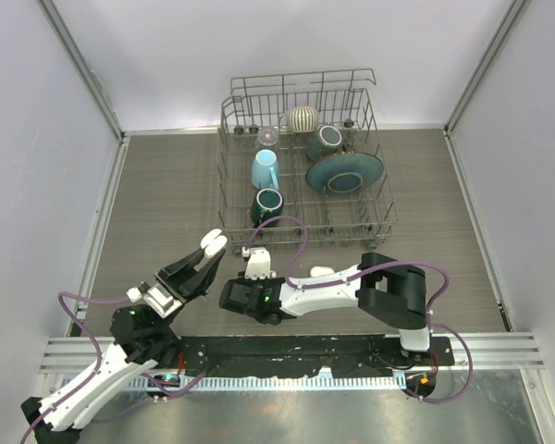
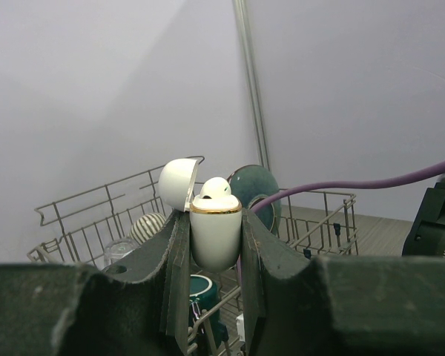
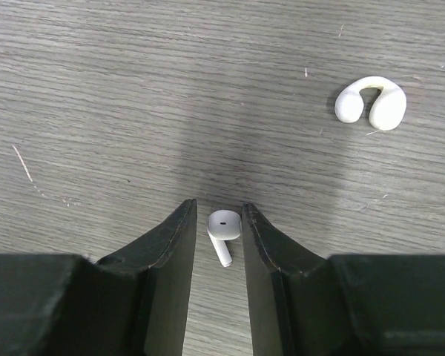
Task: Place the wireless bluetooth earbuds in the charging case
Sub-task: Pick up the earbud from the center of the board.
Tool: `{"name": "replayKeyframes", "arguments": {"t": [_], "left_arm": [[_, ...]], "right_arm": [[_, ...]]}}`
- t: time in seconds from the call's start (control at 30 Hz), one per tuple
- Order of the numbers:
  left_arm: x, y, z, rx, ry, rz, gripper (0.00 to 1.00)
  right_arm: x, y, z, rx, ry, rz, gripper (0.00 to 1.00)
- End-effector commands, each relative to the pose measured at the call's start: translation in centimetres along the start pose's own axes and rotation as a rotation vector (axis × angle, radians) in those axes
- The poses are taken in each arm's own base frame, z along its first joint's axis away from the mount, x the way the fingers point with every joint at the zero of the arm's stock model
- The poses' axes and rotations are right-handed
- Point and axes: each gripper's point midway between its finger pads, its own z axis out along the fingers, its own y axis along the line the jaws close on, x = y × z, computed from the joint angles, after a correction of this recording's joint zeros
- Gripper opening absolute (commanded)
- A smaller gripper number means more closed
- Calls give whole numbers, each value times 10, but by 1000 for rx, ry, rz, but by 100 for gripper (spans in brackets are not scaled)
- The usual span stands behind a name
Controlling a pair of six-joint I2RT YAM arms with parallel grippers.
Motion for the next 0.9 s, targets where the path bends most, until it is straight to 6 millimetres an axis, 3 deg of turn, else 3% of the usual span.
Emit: {"name": "replayKeyframes", "arguments": {"t": [0.0, 0.13, 0.43, 0.6, 0.87], "left_arm": [[-7, 4, -5, -27, -50, 1, 0], [-7, 4, -5, -28, -52, 1, 0], [-7, 4, -4, -27, -50, 0, 0], [-7, 5, -5, -30, -48, -1, 0], [-7, 4, -4, -28, -47, 0, 0]], "right_arm": [[22, -22, 1, 47, 61, -66, 36], [23, -24, 2, 55, 65, -70, 30], [22, -29, 0, 62, 61, -100, 29], [22, -27, 0, 54, 67, -107, 39], [23, -30, -2, 57, 73, -132, 40]]}}
